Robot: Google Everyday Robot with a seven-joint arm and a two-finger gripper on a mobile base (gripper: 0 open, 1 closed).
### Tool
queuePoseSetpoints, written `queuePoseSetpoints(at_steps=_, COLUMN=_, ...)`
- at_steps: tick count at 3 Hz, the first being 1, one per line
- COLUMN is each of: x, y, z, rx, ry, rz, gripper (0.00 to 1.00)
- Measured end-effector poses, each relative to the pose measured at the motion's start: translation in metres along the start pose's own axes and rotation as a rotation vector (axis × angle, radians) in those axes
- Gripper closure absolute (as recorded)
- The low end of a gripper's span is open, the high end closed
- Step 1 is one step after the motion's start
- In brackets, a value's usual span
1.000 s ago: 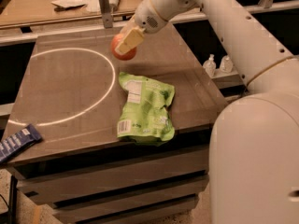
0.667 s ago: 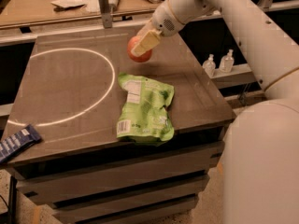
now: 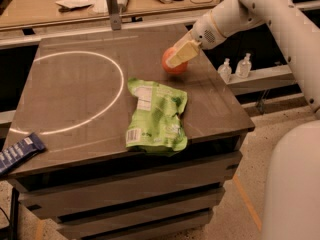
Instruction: Move apple near green rice chip bag
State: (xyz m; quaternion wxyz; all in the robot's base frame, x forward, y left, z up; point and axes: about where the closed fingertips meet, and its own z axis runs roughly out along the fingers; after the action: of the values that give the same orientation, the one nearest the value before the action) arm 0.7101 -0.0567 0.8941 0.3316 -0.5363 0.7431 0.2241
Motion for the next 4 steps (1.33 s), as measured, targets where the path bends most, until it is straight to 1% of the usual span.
queuePoseSetpoints(at_steps=1, x=0.016, y=0.007, z=0.001, rx=-0.043, ry=-0.013, rz=0.032, gripper=0.35)
queuePoseSetpoints(at_steps=2, x=0.007, y=0.033, z=0.007, rx=-0.124, ry=-0.036, rz=-0.003, gripper=0.04)
queuePoseSetpoints(at_steps=3, x=-0.002, y=0.053, z=0.009, rx=-0.181, ry=-0.041, rz=-0.053, gripper=0.00)
queuePoseSetpoints(at_steps=4, x=-0.003, y=0.060, z=0.005, rx=-0.194, ry=-0.040, rz=-0.077, gripper=0.00)
